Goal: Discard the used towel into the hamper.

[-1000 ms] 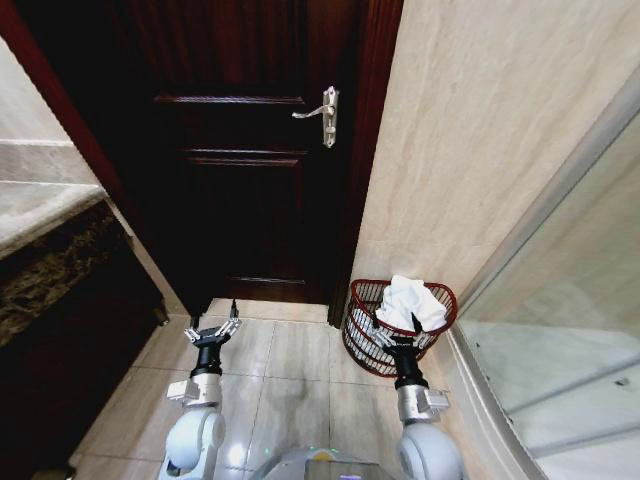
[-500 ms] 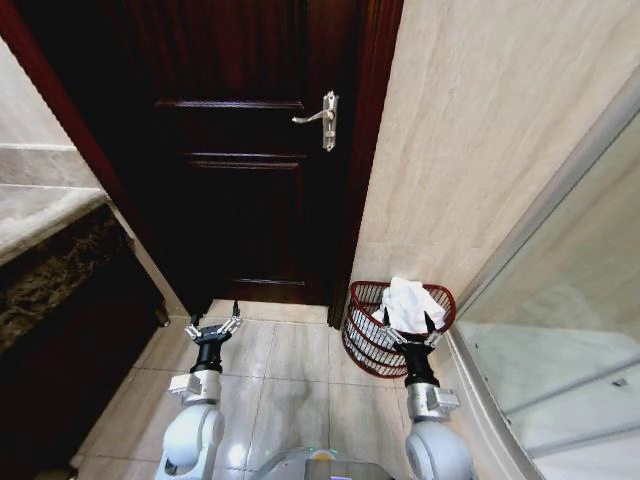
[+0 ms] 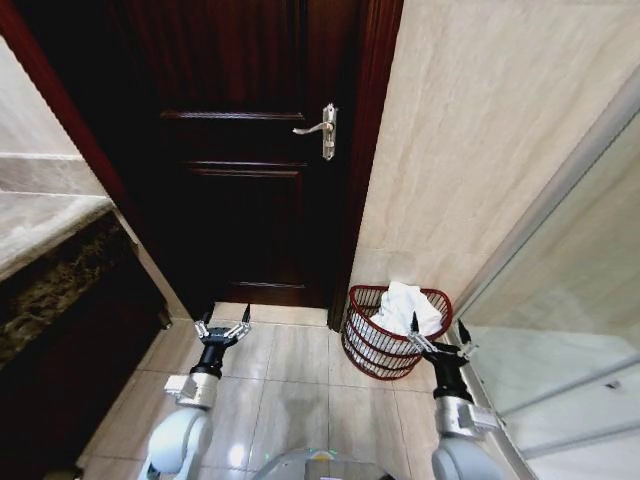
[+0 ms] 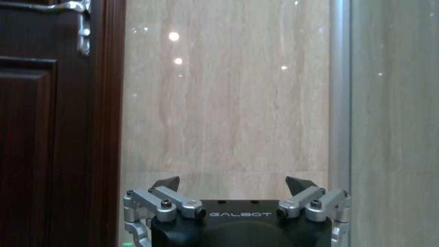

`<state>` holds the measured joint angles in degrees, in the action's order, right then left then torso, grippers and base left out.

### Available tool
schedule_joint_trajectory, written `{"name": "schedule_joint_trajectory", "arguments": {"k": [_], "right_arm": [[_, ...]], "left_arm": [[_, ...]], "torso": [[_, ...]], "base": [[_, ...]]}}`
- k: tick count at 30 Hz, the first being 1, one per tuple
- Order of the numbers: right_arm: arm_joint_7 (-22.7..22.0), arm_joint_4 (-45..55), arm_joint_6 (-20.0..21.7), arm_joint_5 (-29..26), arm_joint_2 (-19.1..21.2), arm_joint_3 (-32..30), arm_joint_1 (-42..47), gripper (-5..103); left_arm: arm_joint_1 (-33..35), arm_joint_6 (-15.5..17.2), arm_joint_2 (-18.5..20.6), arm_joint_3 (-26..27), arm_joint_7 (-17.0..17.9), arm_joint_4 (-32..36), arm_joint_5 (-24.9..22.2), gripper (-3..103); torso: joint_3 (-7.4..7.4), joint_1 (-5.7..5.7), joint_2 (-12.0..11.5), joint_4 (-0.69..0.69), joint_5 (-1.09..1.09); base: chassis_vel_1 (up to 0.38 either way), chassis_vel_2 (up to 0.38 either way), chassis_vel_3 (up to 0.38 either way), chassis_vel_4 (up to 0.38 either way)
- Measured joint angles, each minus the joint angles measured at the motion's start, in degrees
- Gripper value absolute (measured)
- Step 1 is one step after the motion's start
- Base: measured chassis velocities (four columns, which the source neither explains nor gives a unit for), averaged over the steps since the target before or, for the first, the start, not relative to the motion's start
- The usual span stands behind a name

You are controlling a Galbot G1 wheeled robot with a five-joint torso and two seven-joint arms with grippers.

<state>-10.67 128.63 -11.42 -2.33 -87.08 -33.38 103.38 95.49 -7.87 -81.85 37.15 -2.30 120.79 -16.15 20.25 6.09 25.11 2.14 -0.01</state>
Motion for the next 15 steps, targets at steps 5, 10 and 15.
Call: {"name": "schedule_joint_trajectory", "arguments": {"k": [5,10,15], "right_arm": [[0.3,0.8,0.1,-0.4,0.0,0.1,-0.2,100],[1.1,1.6,0.3,-2.5,0.6,0.3,0.2,100],[4.0,1.0,-0.4,-3.3,0.7,-1.4,0.7,100]], "left_arm": [[1.7,0.6,-0.7,-0.1,2.5,1.9,1.5,100],[2.7,0.7,-2.1,0.1,4.7,3.8,5.3,100],[2.3,-0.4,-2.2,0.3,4.8,4.0,9.1,100]], "torso": [[0.67,0.39,1.1,0.02,0.01],[1.51,0.88,2.4,0.00,0.01],[2.25,1.31,3.6,0.00,0.01]], "base": [[0.000,0.000,0.000,0.000],[0.000,0.000,0.000,0.000],[0.000,0.000,0.000,0.000]]}}
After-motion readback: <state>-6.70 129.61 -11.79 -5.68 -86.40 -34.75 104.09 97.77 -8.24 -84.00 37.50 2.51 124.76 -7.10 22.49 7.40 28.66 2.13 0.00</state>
